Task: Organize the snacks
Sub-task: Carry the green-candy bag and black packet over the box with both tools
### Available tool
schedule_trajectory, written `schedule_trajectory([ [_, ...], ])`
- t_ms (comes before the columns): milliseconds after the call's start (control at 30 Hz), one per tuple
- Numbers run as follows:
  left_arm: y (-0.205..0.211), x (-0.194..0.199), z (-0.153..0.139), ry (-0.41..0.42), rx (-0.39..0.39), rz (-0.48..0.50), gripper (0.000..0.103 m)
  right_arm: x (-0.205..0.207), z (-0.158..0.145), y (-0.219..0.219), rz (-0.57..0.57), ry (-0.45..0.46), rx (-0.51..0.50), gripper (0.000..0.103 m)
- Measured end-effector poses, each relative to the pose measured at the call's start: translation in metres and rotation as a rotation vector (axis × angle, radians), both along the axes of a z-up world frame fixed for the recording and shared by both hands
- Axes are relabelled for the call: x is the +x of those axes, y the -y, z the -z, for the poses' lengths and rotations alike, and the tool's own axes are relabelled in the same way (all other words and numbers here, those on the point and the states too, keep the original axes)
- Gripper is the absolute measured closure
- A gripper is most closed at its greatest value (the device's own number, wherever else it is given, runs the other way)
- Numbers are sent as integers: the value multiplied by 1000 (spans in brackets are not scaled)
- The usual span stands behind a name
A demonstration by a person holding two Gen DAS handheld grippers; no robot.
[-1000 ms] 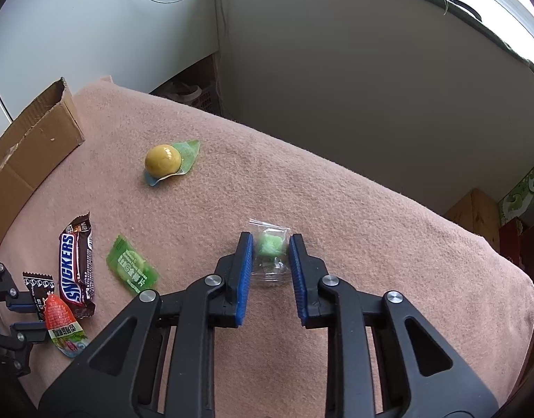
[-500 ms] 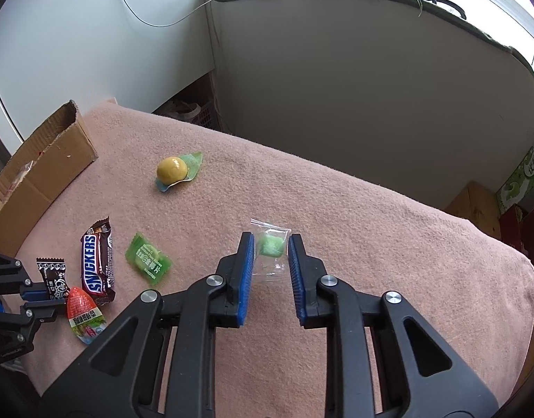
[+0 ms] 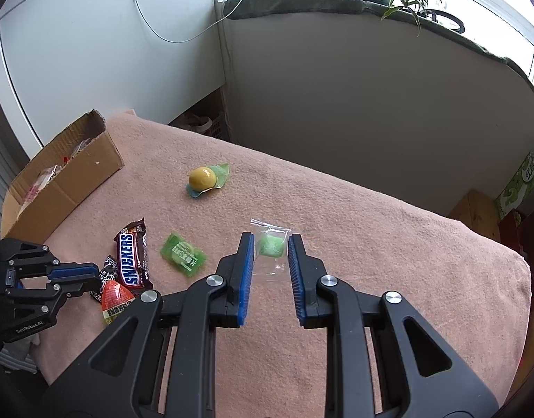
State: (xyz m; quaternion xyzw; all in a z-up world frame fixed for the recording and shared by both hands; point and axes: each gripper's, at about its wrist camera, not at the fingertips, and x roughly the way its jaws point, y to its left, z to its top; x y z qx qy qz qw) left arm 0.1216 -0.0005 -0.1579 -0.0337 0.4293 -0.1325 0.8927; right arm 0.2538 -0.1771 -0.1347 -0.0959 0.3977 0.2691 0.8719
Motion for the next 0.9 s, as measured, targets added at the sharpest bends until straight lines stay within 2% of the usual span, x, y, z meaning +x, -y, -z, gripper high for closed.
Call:
schedule_trajectory([
  [67, 1, 3, -2, 0, -7, -9, 87, -2, -1, 1, 0, 2, -7, 82],
  [200, 9, 9, 1, -8, 37, -12, 86, -2, -2, 2, 5, 7, -11, 82],
  [333, 13, 17, 8, -42, 56, -22, 73, -3, -4, 3, 2, 10, -7, 82],
  [400, 18, 17, 9, -34, 78, -19, 70, -3, -4, 3, 0, 10, -7, 82],
  [500, 23, 15, 11, -15, 114, -17, 70, -3, -4, 4, -1, 9, -5, 82],
  [567, 22, 16, 12, -10, 133, -31, 79, -4, -4, 4, 4, 9, -1, 82],
  [767, 13, 7, 5, 0, 118, -42, 80, -10, -10, 5, 3, 20, 16, 82],
  [900, 9, -2, -8, 36, 118, -60, 80, -17, -18, 1, -7, 32, 25, 82],
])
